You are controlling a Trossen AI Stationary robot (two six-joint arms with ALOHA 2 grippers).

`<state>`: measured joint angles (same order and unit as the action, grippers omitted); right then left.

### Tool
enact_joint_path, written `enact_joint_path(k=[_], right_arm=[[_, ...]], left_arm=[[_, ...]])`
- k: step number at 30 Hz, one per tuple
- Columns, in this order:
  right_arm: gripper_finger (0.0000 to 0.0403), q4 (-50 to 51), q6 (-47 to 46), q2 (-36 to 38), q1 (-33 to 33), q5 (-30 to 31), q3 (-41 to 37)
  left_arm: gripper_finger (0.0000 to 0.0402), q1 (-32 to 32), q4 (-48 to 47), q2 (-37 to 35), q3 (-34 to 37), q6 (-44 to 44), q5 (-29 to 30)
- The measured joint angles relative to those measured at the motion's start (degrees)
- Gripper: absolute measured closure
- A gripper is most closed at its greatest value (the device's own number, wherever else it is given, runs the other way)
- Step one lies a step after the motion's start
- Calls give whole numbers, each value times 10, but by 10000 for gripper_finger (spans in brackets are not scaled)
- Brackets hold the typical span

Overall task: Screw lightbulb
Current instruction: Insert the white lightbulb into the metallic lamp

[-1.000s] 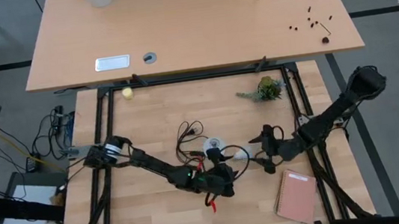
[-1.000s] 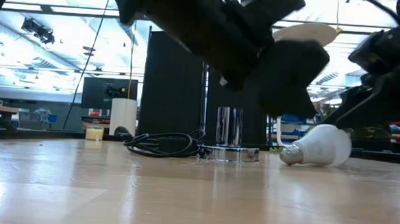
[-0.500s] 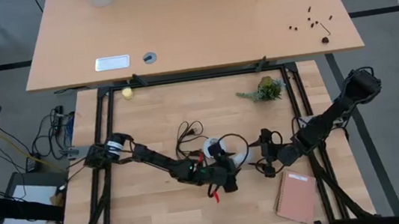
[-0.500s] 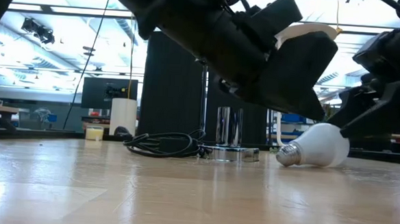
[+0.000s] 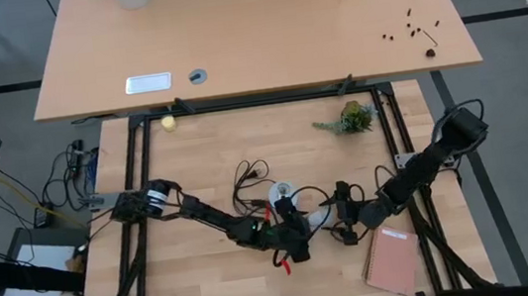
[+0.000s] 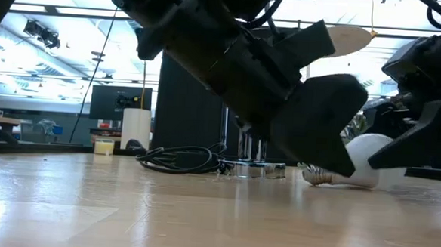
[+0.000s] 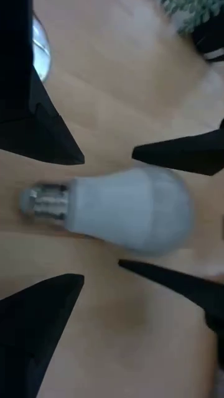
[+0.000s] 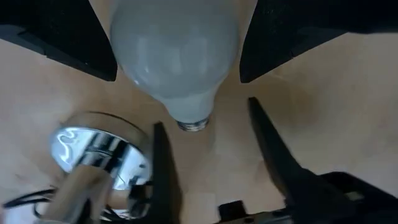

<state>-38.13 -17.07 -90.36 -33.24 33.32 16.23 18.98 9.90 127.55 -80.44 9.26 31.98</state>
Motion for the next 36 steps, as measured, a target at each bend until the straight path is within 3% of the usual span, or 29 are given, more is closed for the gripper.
enact_joint_path(k=[21, 32, 36], right_arm=[[59, -173, 39, -163, 1, 1, 31], [141, -188, 42, -162, 7, 1, 31], [151, -189, 42, -161, 7, -2, 31]], left_arm=[[154, -1, -20, 0, 0, -17, -12], [154, 1, -17, -1, 0, -11, -12], [154, 2, -24, -13, 0, -12, -8]])
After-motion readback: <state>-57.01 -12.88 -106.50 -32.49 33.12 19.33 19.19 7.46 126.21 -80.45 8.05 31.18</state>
